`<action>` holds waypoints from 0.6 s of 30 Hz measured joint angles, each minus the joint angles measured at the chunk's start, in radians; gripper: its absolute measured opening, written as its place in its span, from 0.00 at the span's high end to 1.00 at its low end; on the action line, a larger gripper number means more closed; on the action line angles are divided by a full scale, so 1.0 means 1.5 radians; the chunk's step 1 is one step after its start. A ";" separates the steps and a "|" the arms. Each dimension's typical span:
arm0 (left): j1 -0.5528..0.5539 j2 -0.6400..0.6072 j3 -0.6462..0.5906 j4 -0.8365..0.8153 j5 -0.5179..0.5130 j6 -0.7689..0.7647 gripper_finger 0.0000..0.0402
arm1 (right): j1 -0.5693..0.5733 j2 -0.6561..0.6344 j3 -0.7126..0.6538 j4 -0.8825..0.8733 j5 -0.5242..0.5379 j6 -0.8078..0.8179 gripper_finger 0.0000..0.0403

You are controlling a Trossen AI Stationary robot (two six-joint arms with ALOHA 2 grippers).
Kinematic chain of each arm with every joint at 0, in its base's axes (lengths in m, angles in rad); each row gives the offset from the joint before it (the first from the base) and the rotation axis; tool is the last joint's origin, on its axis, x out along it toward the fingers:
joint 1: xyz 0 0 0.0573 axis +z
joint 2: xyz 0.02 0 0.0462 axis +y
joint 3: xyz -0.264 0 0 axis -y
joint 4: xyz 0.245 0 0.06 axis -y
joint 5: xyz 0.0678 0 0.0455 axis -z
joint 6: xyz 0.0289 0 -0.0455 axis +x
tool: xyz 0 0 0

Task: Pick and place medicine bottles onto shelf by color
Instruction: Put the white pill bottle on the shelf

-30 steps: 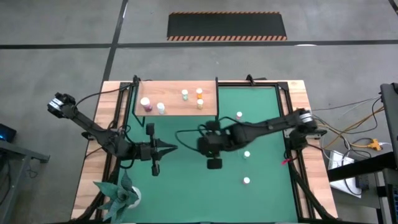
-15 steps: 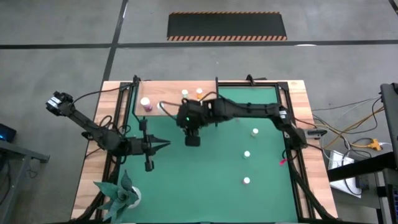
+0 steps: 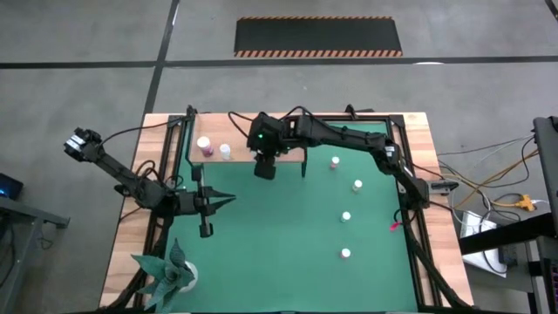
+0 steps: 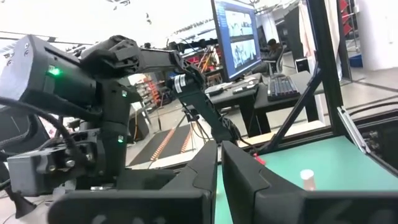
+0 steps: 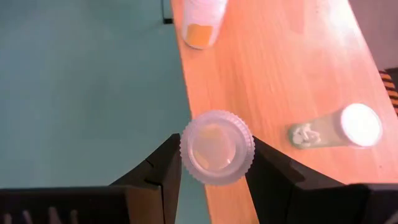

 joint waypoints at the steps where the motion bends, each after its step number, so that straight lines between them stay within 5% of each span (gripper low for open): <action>1: 0.000 -0.001 0.000 0.000 0.000 0.000 0.98 | 0.000 0.000 0.000 0.000 0.001 -0.002 0.66; 18: 0.000 -0.003 -0.001 0.000 0.000 0.005 0.98 | -0.018 0.032 -0.001 0.018 0.005 -0.006 0.66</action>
